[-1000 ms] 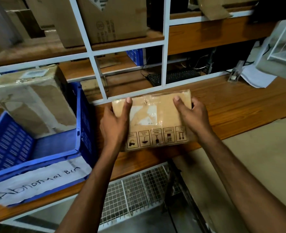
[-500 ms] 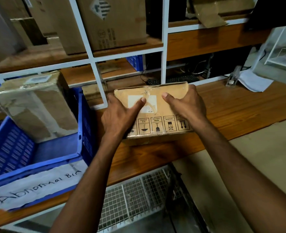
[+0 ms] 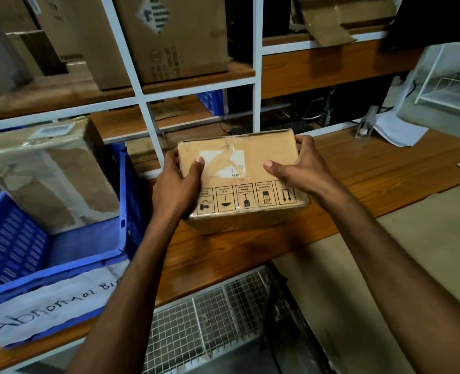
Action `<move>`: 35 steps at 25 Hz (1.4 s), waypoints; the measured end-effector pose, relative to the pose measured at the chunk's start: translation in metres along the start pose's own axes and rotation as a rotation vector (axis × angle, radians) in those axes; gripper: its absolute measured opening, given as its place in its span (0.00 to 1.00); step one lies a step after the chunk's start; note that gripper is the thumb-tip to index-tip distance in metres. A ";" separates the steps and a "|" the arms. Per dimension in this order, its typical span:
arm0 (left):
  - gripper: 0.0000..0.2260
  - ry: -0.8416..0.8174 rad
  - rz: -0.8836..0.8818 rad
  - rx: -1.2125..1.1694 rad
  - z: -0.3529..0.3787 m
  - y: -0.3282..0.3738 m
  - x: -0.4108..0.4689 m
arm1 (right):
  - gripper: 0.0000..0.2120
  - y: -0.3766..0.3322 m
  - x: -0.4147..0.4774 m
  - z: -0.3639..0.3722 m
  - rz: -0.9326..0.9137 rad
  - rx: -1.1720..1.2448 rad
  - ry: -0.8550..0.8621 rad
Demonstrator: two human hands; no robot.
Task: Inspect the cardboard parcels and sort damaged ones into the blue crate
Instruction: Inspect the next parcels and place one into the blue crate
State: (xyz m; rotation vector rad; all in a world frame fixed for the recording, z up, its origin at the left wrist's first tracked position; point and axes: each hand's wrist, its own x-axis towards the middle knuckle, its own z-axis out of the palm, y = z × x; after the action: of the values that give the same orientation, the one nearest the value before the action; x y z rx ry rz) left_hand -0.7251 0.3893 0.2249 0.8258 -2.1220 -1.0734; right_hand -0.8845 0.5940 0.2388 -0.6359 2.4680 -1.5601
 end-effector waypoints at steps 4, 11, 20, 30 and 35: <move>0.21 0.121 0.015 0.082 0.001 0.009 0.006 | 0.22 -0.004 0.014 -0.008 0.046 -0.033 0.094; 0.30 0.107 -0.022 0.190 0.009 0.022 0.016 | 0.23 -0.015 0.014 0.017 0.040 -0.308 0.256; 0.42 -0.202 -0.065 -0.032 0.004 0.009 0.020 | 0.39 -0.003 0.016 0.016 0.090 -0.023 0.055; 0.58 -0.223 0.162 0.076 0.004 -0.007 0.006 | 0.64 -0.004 -0.005 0.012 0.005 -0.050 -0.040; 0.65 -0.208 0.212 0.125 0.008 -0.010 0.001 | 0.63 0.002 -0.016 0.013 -0.058 0.004 -0.066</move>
State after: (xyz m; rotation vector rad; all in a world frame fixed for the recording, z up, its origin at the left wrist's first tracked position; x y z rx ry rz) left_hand -0.7292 0.3869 0.2128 0.5486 -2.4090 -0.9573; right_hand -0.8666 0.5906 0.2292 -0.7521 2.4189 -1.5379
